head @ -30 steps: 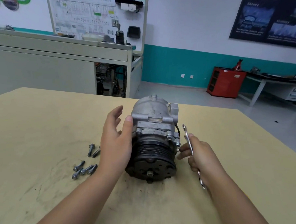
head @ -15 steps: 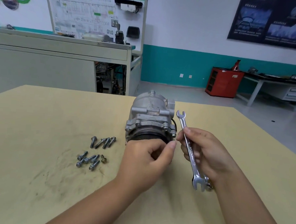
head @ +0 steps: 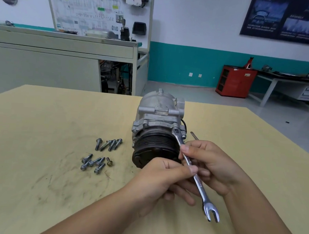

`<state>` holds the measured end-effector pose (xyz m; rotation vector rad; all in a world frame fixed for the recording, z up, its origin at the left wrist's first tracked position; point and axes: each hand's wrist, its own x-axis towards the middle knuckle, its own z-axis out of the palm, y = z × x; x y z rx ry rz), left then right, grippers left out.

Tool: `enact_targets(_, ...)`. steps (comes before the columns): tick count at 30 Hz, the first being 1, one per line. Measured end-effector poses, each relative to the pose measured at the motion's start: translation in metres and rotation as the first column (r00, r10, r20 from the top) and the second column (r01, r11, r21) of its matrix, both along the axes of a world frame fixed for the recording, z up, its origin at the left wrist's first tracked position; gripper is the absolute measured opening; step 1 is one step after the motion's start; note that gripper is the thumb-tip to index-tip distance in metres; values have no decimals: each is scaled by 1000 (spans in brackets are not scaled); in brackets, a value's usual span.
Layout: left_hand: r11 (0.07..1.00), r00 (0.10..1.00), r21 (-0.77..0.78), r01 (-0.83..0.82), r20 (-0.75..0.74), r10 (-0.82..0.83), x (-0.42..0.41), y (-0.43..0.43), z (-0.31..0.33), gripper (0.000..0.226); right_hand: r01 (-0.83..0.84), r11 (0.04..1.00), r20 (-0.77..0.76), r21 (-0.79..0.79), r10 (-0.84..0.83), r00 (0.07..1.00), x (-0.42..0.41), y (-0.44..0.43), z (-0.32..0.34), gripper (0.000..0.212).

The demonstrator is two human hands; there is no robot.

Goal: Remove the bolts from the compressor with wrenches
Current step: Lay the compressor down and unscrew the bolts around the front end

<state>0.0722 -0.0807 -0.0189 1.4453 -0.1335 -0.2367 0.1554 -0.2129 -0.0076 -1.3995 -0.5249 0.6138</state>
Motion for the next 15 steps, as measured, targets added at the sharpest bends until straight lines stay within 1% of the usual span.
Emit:
enact_targets(2, 1000, 1000, -12, -12, -29, 12, 0, -1, 0, 22, 29, 1000, 1, 1, -29, 1000, -1, 3, -1, 23)
enact_targets(5, 999, 998, -24, -24, -60, 23, 1, -1, 1, 23, 77, 997, -7, 5, -77, 997, -2, 6, -2, 23)
enact_targets(11, 998, 992, -64, 13, -123, -21, 0, -2, 3, 18, 52, 998, 0, -19, -52, 999, -4, 7, -2, 23)
enact_targets(15, 997, 990, -80, 10, -140, -21, 0, -3, 3, 18, 70, 997, 9, -19, -70, 998, -4, 7, -3, 23)
